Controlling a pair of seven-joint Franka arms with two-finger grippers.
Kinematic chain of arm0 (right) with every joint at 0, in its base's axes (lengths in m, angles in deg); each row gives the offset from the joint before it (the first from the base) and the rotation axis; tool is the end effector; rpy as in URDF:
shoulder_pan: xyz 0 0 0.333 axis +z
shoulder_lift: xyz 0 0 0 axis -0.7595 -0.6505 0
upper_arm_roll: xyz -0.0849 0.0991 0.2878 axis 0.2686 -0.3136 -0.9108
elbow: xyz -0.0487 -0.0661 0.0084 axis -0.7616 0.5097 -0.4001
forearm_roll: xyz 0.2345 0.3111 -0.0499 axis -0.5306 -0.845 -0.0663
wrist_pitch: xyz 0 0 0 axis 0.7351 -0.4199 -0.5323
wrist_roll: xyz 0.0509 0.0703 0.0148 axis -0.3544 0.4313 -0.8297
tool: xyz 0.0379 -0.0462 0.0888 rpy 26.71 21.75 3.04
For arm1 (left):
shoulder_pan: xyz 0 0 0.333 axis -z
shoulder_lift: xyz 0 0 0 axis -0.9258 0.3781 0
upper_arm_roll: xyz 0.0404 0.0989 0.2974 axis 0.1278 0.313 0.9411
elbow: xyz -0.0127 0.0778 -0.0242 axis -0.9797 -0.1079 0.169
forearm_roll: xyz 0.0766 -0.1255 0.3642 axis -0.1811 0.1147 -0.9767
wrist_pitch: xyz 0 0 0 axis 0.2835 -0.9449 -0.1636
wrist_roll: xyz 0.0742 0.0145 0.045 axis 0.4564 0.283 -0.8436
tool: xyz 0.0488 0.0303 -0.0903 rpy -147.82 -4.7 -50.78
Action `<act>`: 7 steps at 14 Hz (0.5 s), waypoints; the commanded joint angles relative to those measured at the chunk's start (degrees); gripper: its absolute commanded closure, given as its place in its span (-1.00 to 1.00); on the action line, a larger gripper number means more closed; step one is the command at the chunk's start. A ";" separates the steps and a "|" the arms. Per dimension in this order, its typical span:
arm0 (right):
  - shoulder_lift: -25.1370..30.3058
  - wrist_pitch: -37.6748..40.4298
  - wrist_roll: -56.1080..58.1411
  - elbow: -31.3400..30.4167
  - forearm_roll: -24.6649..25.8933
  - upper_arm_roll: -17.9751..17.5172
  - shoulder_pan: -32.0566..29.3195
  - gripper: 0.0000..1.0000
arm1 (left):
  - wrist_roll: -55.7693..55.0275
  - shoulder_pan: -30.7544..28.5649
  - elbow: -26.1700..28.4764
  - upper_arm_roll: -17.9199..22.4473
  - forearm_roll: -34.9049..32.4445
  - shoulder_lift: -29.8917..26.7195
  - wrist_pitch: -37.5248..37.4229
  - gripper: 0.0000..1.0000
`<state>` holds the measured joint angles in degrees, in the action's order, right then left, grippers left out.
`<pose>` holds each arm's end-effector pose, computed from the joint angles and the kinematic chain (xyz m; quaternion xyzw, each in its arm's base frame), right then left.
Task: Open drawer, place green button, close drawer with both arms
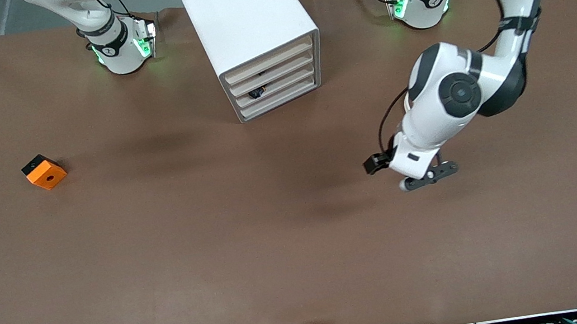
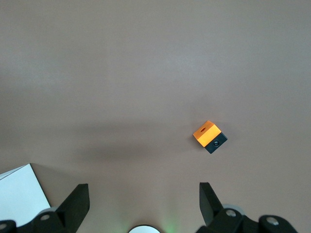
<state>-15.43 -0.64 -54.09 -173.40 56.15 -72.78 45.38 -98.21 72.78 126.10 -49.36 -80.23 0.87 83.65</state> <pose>0.4892 -0.0626 0.6646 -0.9998 0.0167 0.0113 0.0028 0.5980 -0.2496 0.3743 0.9946 0.0923 -0.0034 0.0483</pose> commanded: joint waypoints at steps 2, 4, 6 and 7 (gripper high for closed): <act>0.63 0.78 -1.00 0.33 0.09 -0.55 -0.79 -1.00 | 11.93 -8.66 7.43 -0.93 -2.86 -9.55 -0.34 -1.00; 0.63 0.78 -1.09 0.60 -1.05 -0.55 -0.88 -1.00 | 13.80 -11.22 7.43 -0.75 -2.95 -12.09 -2.88 -1.00; 0.63 0.87 -1.00 0.60 -1.06 -0.55 -0.88 -1.00 | 18.96 -15.26 7.43 -0.93 -2.95 -15.00 -5.35 -1.00; 0.63 1.13 -0.48 0.60 -1.06 -0.55 -0.79 -1.00 | 22.99 -17.37 7.43 -1.01 -2.95 -16.40 -6.32 -1.00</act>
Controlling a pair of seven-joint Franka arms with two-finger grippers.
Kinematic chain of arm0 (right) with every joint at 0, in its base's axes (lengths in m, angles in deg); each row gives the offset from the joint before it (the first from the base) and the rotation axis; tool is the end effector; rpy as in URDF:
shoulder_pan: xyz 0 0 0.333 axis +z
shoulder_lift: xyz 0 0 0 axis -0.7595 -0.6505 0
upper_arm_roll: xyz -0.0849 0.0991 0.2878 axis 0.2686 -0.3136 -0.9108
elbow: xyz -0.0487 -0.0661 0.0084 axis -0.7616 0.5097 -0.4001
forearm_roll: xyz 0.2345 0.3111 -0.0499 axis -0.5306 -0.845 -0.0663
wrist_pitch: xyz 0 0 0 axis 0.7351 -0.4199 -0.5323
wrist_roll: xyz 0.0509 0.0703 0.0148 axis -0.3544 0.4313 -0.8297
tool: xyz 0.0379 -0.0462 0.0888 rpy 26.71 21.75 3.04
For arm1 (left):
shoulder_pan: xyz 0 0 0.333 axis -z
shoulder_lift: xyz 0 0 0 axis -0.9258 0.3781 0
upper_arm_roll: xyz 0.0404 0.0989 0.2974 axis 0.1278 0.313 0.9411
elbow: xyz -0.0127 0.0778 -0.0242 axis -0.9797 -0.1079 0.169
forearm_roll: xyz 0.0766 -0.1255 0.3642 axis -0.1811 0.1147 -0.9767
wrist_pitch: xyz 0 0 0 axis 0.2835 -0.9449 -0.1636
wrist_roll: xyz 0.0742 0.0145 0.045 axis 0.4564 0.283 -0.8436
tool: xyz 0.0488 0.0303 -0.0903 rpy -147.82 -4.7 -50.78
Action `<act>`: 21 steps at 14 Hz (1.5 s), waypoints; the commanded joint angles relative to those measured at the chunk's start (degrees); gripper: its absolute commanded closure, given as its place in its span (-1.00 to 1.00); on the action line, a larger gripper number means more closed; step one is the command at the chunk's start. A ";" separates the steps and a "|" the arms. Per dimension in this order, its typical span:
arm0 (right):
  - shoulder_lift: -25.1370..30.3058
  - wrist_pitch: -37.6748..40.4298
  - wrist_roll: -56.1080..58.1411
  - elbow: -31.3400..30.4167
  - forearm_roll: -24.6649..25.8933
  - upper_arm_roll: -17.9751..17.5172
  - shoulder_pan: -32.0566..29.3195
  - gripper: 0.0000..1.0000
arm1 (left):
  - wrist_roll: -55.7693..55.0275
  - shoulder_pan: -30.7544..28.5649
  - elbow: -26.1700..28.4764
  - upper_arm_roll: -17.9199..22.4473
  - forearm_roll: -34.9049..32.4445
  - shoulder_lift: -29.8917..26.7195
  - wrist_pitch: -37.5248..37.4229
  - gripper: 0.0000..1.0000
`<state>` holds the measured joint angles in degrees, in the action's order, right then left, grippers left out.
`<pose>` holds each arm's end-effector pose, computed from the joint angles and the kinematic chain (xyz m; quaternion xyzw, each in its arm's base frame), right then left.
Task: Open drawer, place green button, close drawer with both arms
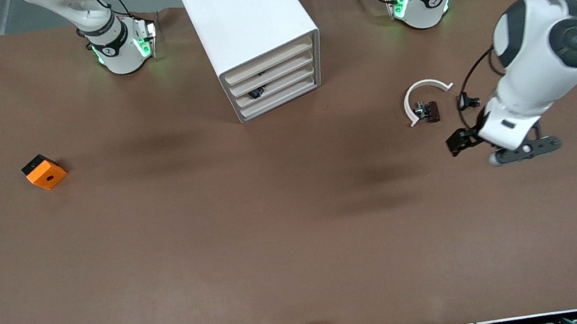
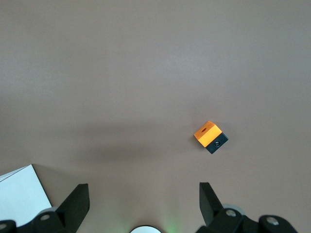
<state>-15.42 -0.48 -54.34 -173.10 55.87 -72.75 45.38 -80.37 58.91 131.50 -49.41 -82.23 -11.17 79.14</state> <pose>0.4889 -0.0623 0.6669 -0.9998 0.0189 0.0098 0.0051 0.5964 -0.0995 0.4480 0.9985 0.0423 0.0342 0.0019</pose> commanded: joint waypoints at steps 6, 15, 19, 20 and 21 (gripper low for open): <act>0.61 1.15 0.04 0.21 -0.78 -0.58 -0.79 -1.00 | 10.02 -8.35 1.07 -0.87 -0.25 -9.03 -3.31 -1.00; 0.61 1.50 0.04 -0.23 -0.78 -0.75 -0.61 -1.00 | 10.03 -2.94 -4.83 5.87 4.58 -8.41 -3.04 -1.00; 0.61 1.50 0.04 -0.40 -0.78 -0.84 0.00 -1.00 | 10.03 4.12 -4.83 13.19 4.58 -8.41 -3.22 -1.00; 0.61 1.50 0.04 -0.40 -0.78 -0.84 0.00 -1.00 | 10.03 4.65 -4.83 13.45 4.50 -8.41 -3.22 -1.00; 0.61 1.50 0.04 -0.40 -0.78 -0.84 0.00 -1.00 | 10.03 5.61 -4.83 14.76 4.50 -8.41 -3.22 -1.00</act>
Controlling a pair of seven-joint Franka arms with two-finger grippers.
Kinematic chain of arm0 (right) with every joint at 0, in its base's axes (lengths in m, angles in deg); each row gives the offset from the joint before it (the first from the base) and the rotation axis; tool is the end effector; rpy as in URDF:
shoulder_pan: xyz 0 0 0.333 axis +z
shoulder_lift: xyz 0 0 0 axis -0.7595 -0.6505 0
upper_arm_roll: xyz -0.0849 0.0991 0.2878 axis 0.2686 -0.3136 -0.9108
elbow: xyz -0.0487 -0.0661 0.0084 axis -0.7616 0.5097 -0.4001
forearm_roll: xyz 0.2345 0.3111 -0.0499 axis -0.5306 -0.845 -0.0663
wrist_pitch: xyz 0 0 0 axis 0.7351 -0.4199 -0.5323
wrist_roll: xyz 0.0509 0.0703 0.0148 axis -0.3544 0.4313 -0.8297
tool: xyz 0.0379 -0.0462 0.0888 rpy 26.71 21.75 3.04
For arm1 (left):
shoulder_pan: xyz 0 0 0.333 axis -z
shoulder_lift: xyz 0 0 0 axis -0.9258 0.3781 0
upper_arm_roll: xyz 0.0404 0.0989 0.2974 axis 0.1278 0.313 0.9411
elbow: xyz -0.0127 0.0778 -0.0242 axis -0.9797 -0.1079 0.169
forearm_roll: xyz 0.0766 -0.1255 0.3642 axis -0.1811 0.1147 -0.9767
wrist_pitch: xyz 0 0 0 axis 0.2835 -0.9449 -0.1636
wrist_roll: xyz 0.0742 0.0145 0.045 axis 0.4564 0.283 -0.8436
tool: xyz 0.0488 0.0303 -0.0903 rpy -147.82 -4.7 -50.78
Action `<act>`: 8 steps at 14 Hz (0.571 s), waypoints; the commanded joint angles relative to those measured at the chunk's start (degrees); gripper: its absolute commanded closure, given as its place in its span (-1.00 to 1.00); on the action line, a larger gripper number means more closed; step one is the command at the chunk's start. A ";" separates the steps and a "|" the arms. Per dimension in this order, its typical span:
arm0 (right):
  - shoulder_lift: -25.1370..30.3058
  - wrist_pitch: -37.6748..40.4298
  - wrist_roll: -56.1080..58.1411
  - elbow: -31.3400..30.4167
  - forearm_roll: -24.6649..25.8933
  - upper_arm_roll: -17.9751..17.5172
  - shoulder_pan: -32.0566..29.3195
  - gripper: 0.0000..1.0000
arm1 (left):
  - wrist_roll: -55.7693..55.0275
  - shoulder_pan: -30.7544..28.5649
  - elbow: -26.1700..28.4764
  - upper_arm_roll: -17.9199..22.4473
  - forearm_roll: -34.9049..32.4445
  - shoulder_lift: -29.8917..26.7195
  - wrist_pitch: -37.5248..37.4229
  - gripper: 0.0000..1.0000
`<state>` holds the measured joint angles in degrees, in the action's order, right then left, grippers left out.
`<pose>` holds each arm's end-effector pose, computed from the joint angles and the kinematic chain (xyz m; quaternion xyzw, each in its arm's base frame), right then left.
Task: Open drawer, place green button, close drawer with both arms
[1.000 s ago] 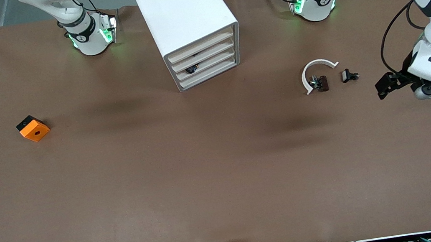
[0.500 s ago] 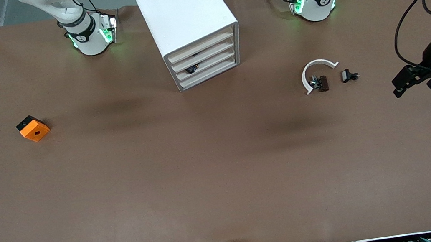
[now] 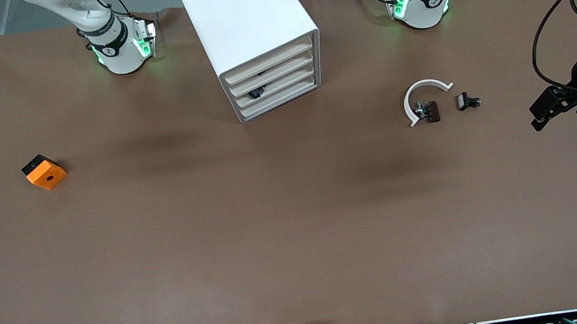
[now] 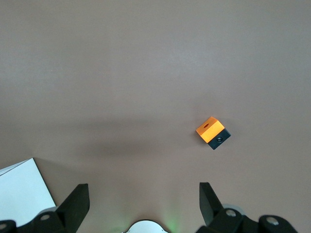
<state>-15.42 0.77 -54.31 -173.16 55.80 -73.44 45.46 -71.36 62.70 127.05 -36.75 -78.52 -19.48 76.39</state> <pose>0.4873 -0.0548 0.6646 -0.9997 0.0119 0.0212 0.0058 0.5868 -0.0169 0.5631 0.9918 0.0529 0.1160 0.0078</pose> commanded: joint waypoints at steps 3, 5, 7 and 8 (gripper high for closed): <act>0.61 0.26 0.01 -0.44 -0.71 -0.15 -0.08 -1.00 | 1.02 4.55 -0.39 4.65 0.70 -0.02 -0.47 -1.00; 0.61 0.26 0.01 -0.35 -0.71 -0.15 -0.08 -1.00 | 1.02 4.90 -0.39 4.92 0.70 -0.02 -0.47 -1.00; 0.61 0.08 0.01 -0.44 -0.71 -0.15 -0.08 -1.00 | 1.02 5.17 -0.39 5.09 0.70 -0.02 -0.47 -1.00; 0.61 0.08 0.01 -0.35 -0.71 -0.07 -0.17 -1.00 | 1.02 5.34 -0.47 5.53 0.61 -0.20 -0.47 -1.00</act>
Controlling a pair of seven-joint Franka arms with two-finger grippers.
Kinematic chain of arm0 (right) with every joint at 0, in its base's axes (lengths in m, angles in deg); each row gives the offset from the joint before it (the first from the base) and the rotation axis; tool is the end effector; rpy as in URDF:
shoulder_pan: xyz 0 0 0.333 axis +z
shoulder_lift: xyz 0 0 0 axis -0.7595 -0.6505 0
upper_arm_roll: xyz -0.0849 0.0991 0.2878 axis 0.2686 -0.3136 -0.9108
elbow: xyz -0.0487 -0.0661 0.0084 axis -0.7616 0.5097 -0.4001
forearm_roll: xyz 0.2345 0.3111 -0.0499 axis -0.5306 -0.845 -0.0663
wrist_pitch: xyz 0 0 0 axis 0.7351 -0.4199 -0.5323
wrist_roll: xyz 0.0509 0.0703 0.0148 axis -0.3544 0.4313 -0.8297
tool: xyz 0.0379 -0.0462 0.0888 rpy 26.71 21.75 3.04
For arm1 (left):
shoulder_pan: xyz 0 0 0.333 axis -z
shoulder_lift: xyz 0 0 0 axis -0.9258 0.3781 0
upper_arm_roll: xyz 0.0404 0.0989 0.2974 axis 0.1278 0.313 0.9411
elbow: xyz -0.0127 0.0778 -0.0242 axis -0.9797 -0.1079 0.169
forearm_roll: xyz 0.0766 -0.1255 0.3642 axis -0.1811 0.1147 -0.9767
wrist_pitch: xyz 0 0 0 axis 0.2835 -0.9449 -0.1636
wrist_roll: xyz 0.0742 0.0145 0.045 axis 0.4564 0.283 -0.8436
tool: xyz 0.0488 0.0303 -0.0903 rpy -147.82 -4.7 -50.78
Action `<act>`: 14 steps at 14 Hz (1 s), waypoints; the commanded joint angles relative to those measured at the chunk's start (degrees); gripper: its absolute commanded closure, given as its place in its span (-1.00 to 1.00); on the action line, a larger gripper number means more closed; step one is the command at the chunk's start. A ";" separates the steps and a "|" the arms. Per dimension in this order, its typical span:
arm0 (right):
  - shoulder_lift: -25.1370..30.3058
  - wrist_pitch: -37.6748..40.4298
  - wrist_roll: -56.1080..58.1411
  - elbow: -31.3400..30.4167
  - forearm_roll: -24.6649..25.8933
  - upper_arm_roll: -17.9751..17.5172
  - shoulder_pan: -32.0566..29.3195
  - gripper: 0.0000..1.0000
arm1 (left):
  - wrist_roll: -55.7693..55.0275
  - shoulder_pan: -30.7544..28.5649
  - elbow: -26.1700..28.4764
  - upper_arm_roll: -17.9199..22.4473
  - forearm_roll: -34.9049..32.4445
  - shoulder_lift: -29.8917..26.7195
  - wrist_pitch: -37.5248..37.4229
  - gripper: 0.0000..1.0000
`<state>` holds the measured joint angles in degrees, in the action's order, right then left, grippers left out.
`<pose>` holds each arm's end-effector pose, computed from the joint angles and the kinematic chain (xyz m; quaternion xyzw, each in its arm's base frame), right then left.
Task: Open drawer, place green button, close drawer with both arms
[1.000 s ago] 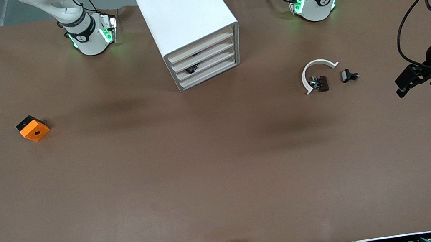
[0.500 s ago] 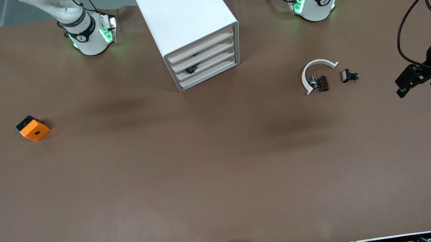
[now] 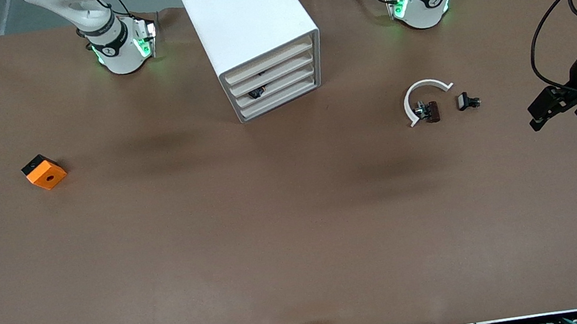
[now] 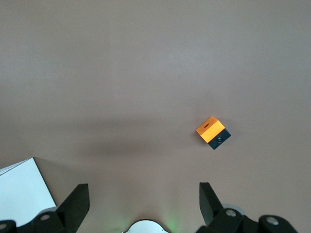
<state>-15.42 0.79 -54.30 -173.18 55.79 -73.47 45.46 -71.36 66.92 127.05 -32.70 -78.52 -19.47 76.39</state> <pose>0.4873 -0.0545 0.6644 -0.9997 0.0115 0.0215 0.0059 0.5868 -0.0187 0.5630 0.9919 0.0514 0.1159 0.0078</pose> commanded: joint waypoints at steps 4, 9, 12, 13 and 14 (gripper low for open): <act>0.61 0.24 -0.08 -0.85 -0.79 0.05 -0.26 -1.00 | 3.31 -0.10 -0.91 1.49 0.52 -1.42 -0.82 -1.00; 0.61 0.24 -0.17 -0.94 -1.05 0.32 -0.52 -1.00 | 3.57 0.07 -8.90 1.13 0.35 -2.31 -13.73 -1.00; 0.61 0.24 -0.17 -0.94 -1.84 0.40 -0.61 -1.00 | 2.78 0.16 -10.49 1.05 0.34 -2.31 -15.31 -1.00; 0.61 0.24 -0.17 -0.94 -2.02 0.41 -0.61 -1.00 | 2.69 0.16 -10.75 1.05 0.61 -2.31 -15.76 -1.00; 0.61 0.24 -0.17 -0.94 -2.02 0.41 -0.61 -1.00 | 2.69 0.16 -10.93 0.96 0.70 -2.31 -16.11 -1.00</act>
<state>-15.43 0.85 -54.31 -173.68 54.87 -72.96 45.44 -69.16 66.97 117.65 -31.66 -78.52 -22.15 62.10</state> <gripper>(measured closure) 0.000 0.000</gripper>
